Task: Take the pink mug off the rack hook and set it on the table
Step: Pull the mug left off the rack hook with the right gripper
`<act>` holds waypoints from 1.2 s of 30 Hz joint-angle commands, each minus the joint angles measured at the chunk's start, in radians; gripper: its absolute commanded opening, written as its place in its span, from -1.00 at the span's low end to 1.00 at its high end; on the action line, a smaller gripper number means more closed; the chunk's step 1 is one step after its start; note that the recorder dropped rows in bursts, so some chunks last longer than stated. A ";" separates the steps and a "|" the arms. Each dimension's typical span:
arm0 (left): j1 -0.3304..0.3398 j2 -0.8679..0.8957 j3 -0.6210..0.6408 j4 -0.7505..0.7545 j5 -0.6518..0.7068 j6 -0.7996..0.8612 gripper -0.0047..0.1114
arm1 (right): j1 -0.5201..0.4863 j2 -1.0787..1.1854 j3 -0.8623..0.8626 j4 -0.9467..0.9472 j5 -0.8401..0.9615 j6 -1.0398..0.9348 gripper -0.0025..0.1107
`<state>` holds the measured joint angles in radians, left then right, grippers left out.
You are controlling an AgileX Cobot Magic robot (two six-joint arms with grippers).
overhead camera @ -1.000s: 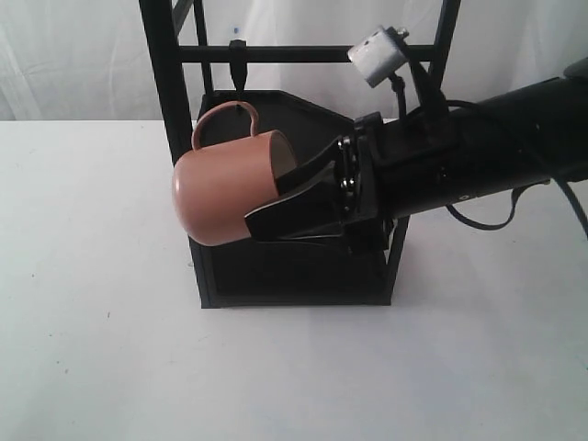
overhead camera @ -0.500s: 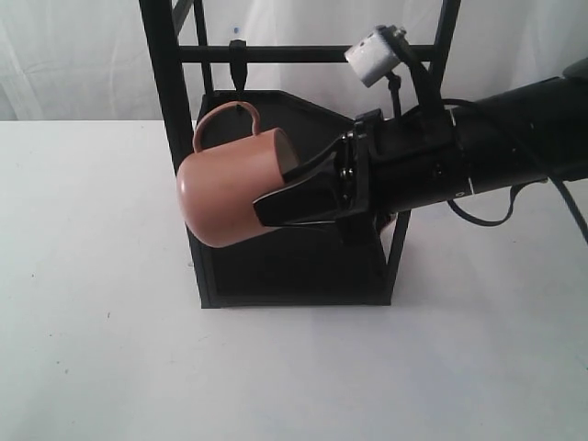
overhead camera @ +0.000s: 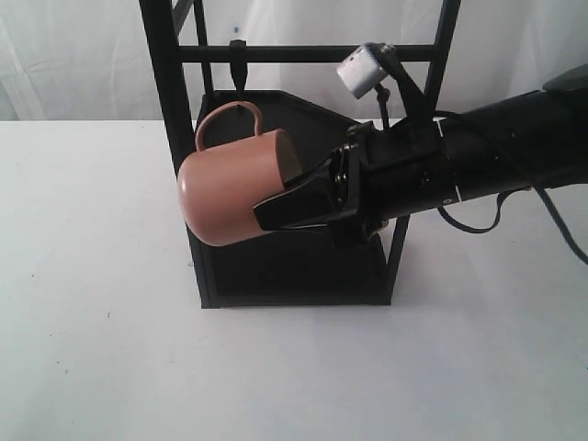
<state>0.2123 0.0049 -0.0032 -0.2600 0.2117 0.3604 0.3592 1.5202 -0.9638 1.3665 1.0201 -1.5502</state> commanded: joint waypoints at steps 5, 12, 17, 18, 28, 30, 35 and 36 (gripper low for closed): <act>-0.006 -0.005 0.003 -0.010 -0.002 0.003 -0.92 | 0.002 -0.001 0.000 0.011 0.025 -0.013 -0.96; -0.006 -0.005 0.003 -0.010 -0.002 0.003 -0.92 | 0.002 -0.003 0.000 0.011 0.050 -0.023 -0.96; -0.006 -0.005 0.003 -0.010 -0.002 0.003 -0.92 | 0.002 -0.017 0.000 0.011 0.057 -0.023 -0.96; -0.006 -0.005 0.003 -0.010 -0.002 0.003 -0.92 | 0.002 -0.022 0.000 0.011 0.057 -0.023 -0.96; -0.006 -0.005 0.003 -0.010 -0.002 0.003 -0.92 | 0.002 -0.082 0.000 0.011 0.081 -0.023 -0.96; -0.006 -0.005 0.003 -0.010 -0.002 0.003 -0.92 | 0.002 -0.086 0.000 0.011 0.083 -0.023 -0.96; -0.006 -0.005 0.003 -0.010 -0.002 0.003 -0.92 | 0.002 -0.087 0.000 0.026 0.120 -0.023 -0.96; -0.006 -0.005 0.003 -0.010 -0.002 0.003 -0.92 | 0.002 -0.087 0.000 0.038 0.146 -0.023 -0.96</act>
<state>0.2123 0.0049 -0.0032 -0.2619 0.2117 0.3604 0.3615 1.4443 -0.9654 1.3640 1.1170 -1.5722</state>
